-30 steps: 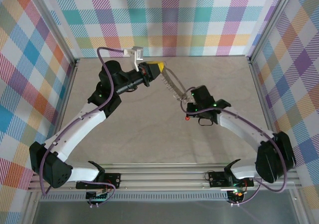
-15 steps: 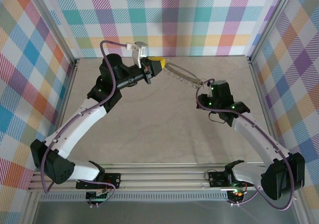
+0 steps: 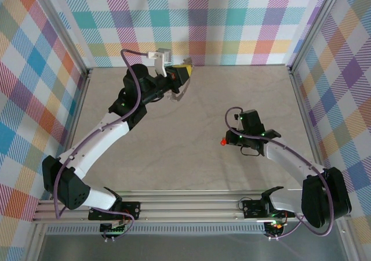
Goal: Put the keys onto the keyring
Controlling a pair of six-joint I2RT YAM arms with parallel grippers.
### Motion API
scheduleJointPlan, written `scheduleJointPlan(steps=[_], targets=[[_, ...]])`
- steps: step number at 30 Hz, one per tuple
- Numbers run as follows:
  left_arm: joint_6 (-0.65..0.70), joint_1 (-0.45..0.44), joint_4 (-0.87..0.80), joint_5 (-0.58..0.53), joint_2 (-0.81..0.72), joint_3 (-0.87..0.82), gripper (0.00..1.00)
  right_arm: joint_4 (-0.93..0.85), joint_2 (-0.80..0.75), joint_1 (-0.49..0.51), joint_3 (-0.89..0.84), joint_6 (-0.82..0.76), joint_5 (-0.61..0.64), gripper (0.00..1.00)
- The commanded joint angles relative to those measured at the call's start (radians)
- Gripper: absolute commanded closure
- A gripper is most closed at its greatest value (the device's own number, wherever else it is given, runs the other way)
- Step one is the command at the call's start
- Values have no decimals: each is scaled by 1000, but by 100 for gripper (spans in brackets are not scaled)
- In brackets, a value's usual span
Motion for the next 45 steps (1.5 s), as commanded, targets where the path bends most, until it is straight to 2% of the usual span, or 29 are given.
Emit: scheduleJointPlan(steps=[1,9,17,23,32,38,45], targets=[[28,-11,58,26,-35,-2,100,42,-39,3,13,15,-23,100],[108,-12,19,146,-40,23,100,36,-50,-10,126,21,-20,100],[191,-14,15,217,-41,50,100,126,-141,-101,199,110,-45,100],[262,-27,56,250,-29,59,100,272,-186,-166,260,134,-160,100],[499,-114,176,220,-41,38,100,517,-190,-173,302,130,-394,100],[696,-190,192,203,-59,45,100,599,-220,-174,277,124,-449,100],[777,-232,212,182,-67,43,100,638,-289,-176,241,123,-460,100]])
